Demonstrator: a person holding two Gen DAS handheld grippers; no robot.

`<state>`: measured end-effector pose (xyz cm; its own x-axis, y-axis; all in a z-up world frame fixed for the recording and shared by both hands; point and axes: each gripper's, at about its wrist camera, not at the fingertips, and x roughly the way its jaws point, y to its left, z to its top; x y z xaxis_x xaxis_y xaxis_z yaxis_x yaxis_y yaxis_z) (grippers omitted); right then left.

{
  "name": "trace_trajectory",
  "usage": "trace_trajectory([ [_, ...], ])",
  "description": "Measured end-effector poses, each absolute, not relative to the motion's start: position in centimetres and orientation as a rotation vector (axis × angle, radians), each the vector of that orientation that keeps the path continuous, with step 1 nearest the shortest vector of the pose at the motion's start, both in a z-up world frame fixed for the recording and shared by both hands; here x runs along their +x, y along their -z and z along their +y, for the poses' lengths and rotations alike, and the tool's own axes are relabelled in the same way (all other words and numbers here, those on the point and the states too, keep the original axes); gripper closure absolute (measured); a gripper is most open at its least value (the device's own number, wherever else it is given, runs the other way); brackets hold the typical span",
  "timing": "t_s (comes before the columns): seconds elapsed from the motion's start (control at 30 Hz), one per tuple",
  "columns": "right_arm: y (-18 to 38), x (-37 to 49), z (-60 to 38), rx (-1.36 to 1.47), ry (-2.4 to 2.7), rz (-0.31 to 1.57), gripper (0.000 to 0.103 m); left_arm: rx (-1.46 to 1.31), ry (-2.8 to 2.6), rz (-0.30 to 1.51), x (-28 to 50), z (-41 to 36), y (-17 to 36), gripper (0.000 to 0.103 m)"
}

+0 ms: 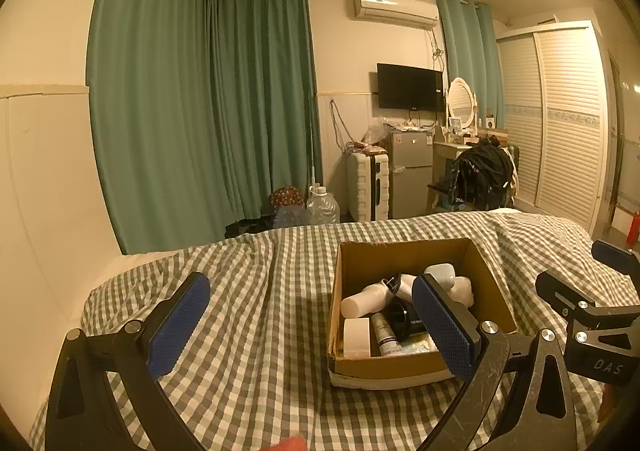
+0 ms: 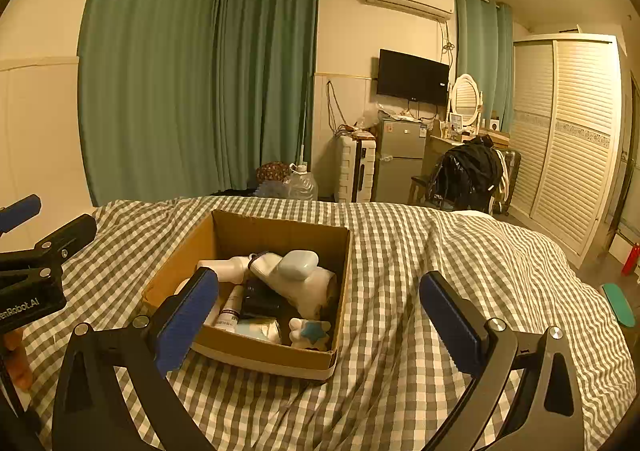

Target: Organize objects

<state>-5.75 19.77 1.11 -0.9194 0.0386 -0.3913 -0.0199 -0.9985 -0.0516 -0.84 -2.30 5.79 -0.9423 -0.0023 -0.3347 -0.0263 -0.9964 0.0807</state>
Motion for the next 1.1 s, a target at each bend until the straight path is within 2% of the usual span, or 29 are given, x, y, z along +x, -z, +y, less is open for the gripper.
trace_trajectory([
  [1.1, -0.76, -5.83, 19.51, -0.636, -3.046, -0.078, 0.002, -0.550, -3.070, 0.132, -0.87, -2.34, -5.40, 0.000],
])
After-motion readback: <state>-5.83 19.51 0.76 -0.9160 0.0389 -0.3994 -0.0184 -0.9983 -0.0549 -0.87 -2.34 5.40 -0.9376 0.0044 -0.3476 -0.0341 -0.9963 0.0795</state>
